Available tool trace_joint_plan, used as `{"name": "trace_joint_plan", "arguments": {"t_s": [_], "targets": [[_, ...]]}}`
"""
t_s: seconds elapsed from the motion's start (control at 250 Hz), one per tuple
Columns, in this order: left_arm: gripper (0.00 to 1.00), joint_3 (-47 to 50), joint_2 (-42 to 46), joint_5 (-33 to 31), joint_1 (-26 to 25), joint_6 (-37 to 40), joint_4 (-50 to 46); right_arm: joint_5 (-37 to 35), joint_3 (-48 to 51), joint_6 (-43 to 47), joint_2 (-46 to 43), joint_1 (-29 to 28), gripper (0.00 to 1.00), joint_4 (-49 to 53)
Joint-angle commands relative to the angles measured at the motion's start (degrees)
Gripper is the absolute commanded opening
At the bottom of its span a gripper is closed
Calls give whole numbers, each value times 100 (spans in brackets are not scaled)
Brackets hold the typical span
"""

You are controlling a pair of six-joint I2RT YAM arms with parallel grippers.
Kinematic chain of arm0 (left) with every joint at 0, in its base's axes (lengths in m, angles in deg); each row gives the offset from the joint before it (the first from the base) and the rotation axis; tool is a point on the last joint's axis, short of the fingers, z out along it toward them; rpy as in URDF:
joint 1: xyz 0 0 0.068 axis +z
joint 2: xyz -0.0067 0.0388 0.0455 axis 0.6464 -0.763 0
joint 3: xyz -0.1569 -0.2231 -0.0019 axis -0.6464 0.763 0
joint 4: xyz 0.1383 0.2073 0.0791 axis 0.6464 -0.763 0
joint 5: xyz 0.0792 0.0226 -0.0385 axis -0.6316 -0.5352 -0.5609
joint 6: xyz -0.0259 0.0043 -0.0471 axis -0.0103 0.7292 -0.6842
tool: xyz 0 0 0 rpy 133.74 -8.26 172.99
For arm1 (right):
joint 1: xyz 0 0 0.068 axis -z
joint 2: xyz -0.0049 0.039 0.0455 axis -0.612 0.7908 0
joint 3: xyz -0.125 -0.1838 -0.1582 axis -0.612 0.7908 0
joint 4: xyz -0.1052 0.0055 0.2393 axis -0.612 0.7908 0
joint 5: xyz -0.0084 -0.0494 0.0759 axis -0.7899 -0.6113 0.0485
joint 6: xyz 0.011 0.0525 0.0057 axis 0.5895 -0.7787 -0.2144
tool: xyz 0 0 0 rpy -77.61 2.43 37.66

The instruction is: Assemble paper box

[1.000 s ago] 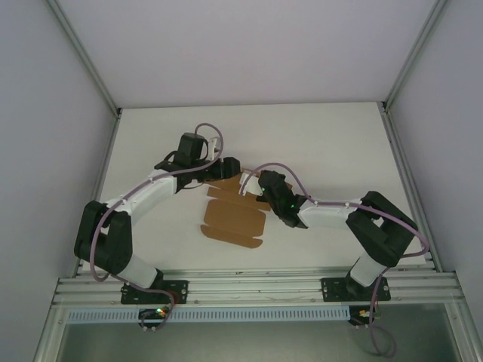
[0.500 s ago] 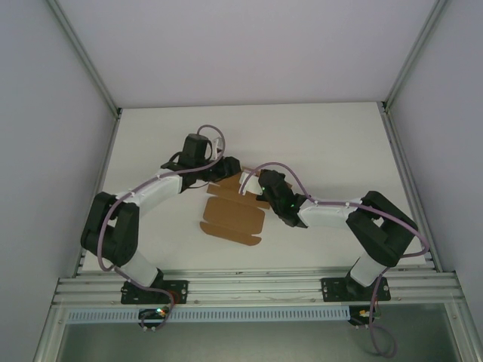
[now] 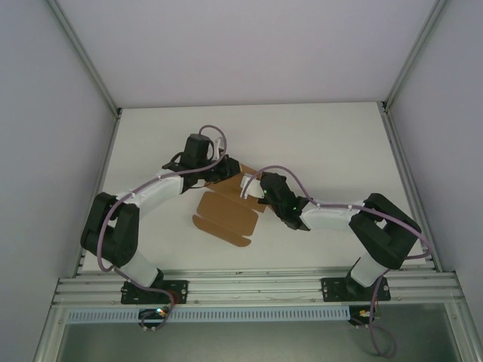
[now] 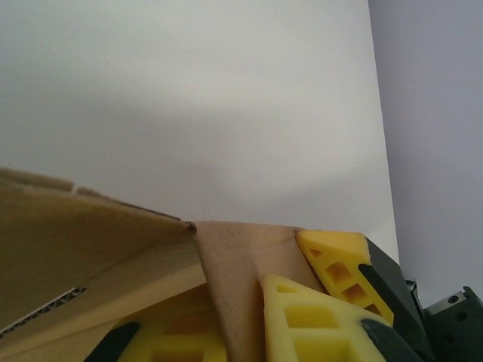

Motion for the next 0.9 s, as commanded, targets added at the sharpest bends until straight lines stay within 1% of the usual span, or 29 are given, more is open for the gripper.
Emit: {"name": "trace_joint_plan", "arguments": {"t_s": [0.0,0.132,0.196,0.268,0.343,0.435,0.451,0.483,0.507,0.563,0.587,0.607,0.667,0.767,0.815,0.859,0.898], "targets": [[13,111,205,-367,40,27,-205,-171,113,43,-265,40,12,117],[13,166,258,-409,55,24,-216,-218,153,-12,-387,85,12,259],[13,182,280,-484,65,14,-244,-211,159,-71,-439,102,15,322],[13,192,289,-491,76,-2,-243,-218,176,-138,-493,132,14,384],[14,192,300,-457,77,-11,-219,-95,193,-194,-554,161,0,514],[37,225,349,-278,70,31,-61,23,157,-283,-570,168,0,608],[43,235,371,-251,76,25,-28,40,159,-302,-572,162,0,611],[60,260,418,-195,77,47,10,70,144,-317,-575,166,0,607],[69,278,464,-172,74,95,25,85,139,-325,-568,178,0,588],[85,337,644,-214,78,230,-39,120,120,-345,-562,195,0,624],[94,375,752,-298,80,324,-145,132,102,-357,-561,206,0,641],[99,402,856,-391,81,423,-243,132,90,-370,-558,216,0,675],[100,511,1233,-824,85,717,-663,120,71,-381,-534,241,0,725],[100,771,1968,-1892,77,1127,-1428,38,37,-439,-492,251,0,756],[100,953,2302,-2362,99,1221,-1698,107,27,-453,-497,256,0,806],[100,1133,2563,-2641,159,1273,-1873,183,31,-457,-518,259,0,814],[100,1317,2737,-2751,327,1254,-1978,228,27,-470,-534,270,0,797]]}}
